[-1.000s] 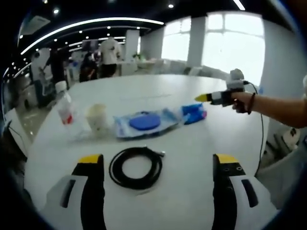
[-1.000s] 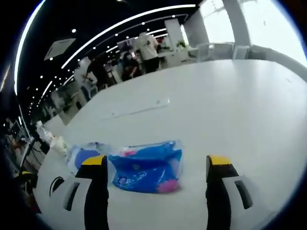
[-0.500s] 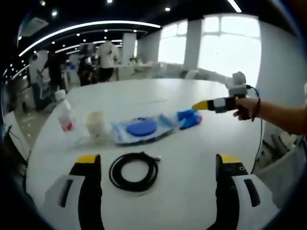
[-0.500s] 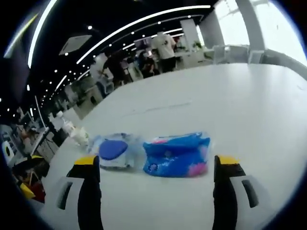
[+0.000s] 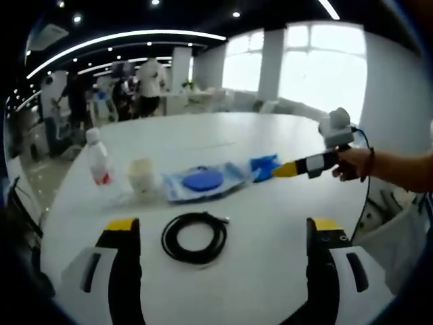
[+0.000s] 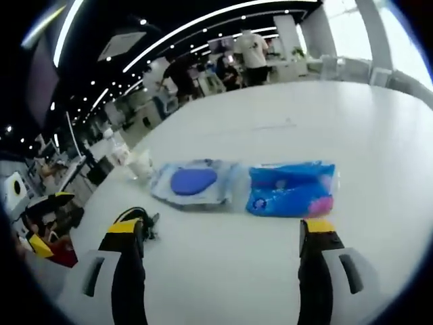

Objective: Arrange the tabletop items into an orderly group along one side of the table until the central work area is clear of visible clutter.

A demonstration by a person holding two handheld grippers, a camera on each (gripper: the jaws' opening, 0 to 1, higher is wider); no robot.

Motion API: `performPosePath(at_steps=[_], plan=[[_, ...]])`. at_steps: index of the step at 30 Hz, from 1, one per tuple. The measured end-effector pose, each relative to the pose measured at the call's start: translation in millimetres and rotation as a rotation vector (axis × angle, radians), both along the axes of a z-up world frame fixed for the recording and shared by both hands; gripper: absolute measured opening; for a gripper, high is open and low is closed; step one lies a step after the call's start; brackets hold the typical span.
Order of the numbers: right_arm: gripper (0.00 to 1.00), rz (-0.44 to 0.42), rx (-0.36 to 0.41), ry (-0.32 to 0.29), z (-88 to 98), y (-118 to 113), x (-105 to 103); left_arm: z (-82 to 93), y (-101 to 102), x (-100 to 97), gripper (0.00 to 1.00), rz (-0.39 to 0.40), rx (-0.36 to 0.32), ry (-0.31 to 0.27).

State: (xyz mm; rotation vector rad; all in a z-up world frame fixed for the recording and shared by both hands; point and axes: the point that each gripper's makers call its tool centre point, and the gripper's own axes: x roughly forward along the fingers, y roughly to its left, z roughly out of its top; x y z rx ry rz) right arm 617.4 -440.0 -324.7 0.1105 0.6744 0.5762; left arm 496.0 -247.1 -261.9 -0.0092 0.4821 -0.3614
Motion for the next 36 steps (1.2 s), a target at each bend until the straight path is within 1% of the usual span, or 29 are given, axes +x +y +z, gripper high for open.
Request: performPosePath(at_steps=[4, 10, 12, 14, 17, 22, 30, 32, 34, 36], plan=[[0.91, 0.046, -0.009, 0.009, -2.6, 17, -14, 0.1, 5, -2.9, 0.99, 0.001, 0.014, -0.004], [0.87, 0.104, -0.017, 0.015, -4.7, 43, -28, -2.9, 10, -7.4, 0.99, -0.005, 0.040, 0.003], [0.82, 0.130, -0.014, 0.015, -5.0, 53, -33, -4.0, 11, -8.4, 0.99, -0.010, 0.053, 0.003], [0.80, 0.151, -0.013, 0.005, -4.3, 63, -36, -5.4, 11, -9.0, 0.99, -0.013, 0.064, 0.004], [0.80, 0.178, -0.014, -0.004, -4.4, 77, -39, -6.5, 13, -9.9, 0.99, -0.012, 0.073, 0.005], [0.79, 0.207, 0.003, -0.010, -4.8, 97, -40, -7.5, 13, -11.8, 0.99, -0.015, 0.065, 0.007], [0.78, 0.240, 0.010, 0.001, -15.7, 127, -42, -9.4, 13, -12.3, 0.99, -0.021, 0.054, 0.010], [0.77, 0.273, -0.004, -0.026, -18.3, 136, -43, -9.4, 13, -12.0, 0.99, -0.017, 0.046, 0.008], [0.77, 0.314, -0.048, -0.066, -23.6, 142, -42, -9.2, 12, -11.9, 0.99, -0.016, 0.033, 0.003], [0.73, 0.325, -0.069, -0.087, -28.1, 149, -41, -11.4, 12, -12.8, 0.99, -0.020, 0.038, 0.008]])
